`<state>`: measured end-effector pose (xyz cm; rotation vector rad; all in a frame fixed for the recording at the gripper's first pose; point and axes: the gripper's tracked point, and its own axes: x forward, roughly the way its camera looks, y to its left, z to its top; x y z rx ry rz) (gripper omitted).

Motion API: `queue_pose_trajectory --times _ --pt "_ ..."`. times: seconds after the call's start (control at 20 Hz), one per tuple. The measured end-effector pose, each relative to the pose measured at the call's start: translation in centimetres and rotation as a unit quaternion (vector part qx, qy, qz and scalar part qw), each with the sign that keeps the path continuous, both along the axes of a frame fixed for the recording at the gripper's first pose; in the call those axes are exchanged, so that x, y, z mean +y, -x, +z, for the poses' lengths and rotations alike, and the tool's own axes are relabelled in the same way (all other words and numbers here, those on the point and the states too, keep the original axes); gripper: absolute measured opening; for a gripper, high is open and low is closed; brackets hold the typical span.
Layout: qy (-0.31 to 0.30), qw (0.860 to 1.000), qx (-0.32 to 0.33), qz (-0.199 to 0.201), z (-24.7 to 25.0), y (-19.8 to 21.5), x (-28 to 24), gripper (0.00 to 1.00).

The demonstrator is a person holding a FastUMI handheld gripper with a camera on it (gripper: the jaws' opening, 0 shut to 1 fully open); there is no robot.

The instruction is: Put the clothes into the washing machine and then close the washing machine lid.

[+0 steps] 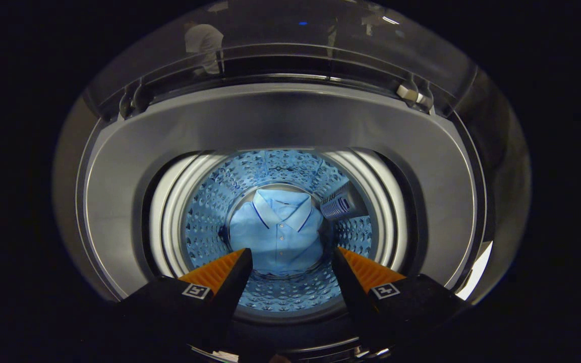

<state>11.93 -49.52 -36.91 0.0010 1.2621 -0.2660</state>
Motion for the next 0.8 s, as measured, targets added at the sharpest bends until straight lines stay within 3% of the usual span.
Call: queue_pose_trajectory --times 0.4,0.8 --pt "-0.006 1.0 -0.018 -0.011 1.9 -0.1 0.1 0.99" --pt "0.004 0.998 -0.067 -0.002 7.1 -1.3 0.1 0.99"
